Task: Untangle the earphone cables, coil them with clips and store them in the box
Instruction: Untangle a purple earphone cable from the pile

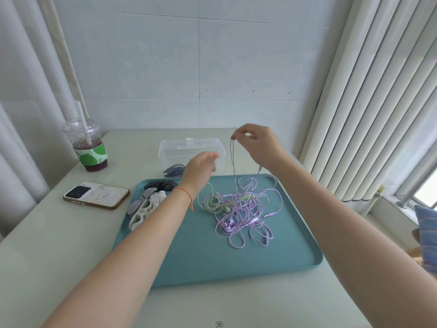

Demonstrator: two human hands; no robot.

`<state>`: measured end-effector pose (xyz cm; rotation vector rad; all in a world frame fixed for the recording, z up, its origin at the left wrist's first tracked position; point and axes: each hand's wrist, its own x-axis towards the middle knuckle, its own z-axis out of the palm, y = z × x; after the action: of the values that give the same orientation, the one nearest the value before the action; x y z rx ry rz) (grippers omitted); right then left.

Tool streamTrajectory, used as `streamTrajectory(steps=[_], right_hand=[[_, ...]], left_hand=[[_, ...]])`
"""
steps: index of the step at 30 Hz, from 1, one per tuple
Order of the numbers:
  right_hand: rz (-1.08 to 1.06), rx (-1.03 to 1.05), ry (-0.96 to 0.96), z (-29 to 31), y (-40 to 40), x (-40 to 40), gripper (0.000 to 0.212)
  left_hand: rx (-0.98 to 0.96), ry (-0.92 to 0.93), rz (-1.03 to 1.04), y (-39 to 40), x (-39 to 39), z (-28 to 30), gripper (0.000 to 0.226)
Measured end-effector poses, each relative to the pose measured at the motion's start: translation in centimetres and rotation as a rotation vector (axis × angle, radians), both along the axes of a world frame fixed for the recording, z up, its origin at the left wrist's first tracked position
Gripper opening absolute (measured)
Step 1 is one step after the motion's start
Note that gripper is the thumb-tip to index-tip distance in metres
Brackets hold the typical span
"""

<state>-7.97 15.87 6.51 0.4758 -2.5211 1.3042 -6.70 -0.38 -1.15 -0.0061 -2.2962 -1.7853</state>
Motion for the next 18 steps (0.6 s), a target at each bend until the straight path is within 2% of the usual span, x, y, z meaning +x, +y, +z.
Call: streamTrajectory(steps=[3,6,9,15,18], right_hand=[[0.031,-0.065,0.016,0.9,-0.4,0.5,0.018],[0.025,-0.064,0.039,1.7,-0.7,0.7,0.017],[-0.048,-0.110,0.051,1.6,-0.3,0.0,0.017],[-0.166,-0.284,0.081,1.2,1.2,-0.7,0.017],[-0.151,-0.220,-0.026,0.9,1.5,-0.8,0.022]], left_hand=[[0.212,0.029,-0.140,0.8,0.1,2.6,0.029],[0.293,0.012,-0.316,2.0,0.3,4.1,0.030],[0.362,-0.007,-0.332,2.5,0.1,3.9,0.027],[-0.026,-0.099,-0.350,2.4,0.5,1.0,0.018],[-0.057,-0.095,-0.273,2.4,0.5,0.2,0.018]])
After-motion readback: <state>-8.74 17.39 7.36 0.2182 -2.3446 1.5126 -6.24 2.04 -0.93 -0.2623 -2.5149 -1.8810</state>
